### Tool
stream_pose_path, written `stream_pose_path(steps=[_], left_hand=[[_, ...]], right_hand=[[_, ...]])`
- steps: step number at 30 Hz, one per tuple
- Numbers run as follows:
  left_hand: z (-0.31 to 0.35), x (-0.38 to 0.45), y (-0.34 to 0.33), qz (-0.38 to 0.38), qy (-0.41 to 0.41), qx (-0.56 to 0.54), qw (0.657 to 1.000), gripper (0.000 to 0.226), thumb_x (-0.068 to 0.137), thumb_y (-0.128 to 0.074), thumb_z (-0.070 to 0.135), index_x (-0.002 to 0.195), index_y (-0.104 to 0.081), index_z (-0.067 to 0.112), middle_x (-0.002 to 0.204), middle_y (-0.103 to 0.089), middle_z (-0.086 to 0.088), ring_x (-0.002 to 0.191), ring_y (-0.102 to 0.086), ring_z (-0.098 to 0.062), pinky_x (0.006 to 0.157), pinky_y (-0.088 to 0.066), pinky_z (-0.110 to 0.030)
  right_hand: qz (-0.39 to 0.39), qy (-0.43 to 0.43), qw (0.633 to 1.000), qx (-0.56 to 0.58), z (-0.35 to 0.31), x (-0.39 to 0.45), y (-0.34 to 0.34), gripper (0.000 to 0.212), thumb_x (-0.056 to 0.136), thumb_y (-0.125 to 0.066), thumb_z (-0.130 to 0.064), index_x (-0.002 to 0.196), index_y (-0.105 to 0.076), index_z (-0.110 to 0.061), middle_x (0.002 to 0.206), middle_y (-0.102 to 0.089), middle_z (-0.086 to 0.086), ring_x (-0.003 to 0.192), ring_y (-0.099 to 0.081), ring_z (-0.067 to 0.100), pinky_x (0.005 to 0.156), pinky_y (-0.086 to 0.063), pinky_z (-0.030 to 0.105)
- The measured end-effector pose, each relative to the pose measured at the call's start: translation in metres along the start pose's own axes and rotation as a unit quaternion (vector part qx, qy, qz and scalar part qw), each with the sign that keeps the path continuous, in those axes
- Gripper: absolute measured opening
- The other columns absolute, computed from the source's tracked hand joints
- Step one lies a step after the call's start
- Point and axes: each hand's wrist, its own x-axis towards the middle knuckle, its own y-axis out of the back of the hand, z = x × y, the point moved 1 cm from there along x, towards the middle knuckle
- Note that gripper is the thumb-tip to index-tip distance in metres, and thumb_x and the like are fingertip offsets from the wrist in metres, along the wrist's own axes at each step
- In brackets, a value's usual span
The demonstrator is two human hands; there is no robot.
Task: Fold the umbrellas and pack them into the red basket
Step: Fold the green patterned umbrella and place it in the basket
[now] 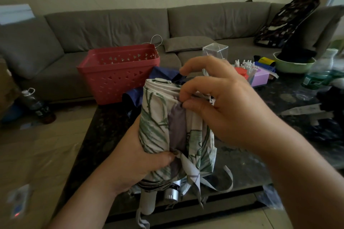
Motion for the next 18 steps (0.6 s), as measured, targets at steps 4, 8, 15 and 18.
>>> stream_pose_path(steps=[4, 8, 15, 18], left_hand=[[-0.001, 0.001, 0.004, -0.035, 0.006, 0.032, 0.999, 0.098, 0.075, -0.086, -0.007, 0.152, -0.043, 0.035, 0.145, -0.064, 0.012, 0.137, -0.059, -0.012, 0.116, -0.048, -0.044], [0.0, 0.003, 0.011, -0.07, 0.018, 0.031, 0.997, 0.1, 0.073, -0.087, -0.002, 0.152, -0.041, 0.039, 0.147, -0.063, 0.013, 0.138, -0.058, -0.012, 0.117, -0.047, -0.041], [-0.002, 0.003, 0.008, -0.026, 0.02, 0.033, 0.999, 0.095, 0.072, -0.085, 0.003, 0.15, -0.046, 0.038, 0.144, -0.065, 0.012, 0.135, -0.06, -0.011, 0.116, -0.047, -0.045], [-0.004, 0.004, 0.003, 0.012, 0.005, 0.056, 0.998, 0.089, 0.072, -0.085, 0.01, 0.146, -0.049, 0.042, 0.14, -0.065, 0.016, 0.133, -0.06, -0.006, 0.115, -0.047, -0.046]], right_hand=[[-0.071, -0.018, 0.997, -0.007, 0.006, 0.0, -0.001, 0.008, 0.093, -0.069, -0.021, 0.093, -0.068, -0.029, 0.132, -0.052, -0.008, 0.132, -0.041, 0.021, 0.105, -0.026, 0.016], [-0.114, -0.038, 0.993, 0.008, 0.009, 0.0, 0.003, 0.012, 0.092, -0.065, -0.027, 0.09, -0.061, -0.039, 0.125, -0.05, -0.012, 0.125, -0.041, 0.012, 0.101, -0.024, 0.009], [-0.141, -0.125, 0.982, 0.025, 0.006, -0.001, 0.002, 0.013, 0.091, -0.059, -0.047, 0.098, -0.067, -0.04, 0.132, -0.047, -0.017, 0.127, -0.045, 0.008, 0.104, -0.034, 0.02], [-0.125, -0.137, 0.983, -0.008, 0.004, -0.002, -0.002, 0.03, 0.085, -0.06, -0.06, 0.099, -0.07, -0.036, 0.135, -0.048, -0.015, 0.129, -0.047, 0.009, 0.107, -0.035, 0.026]])
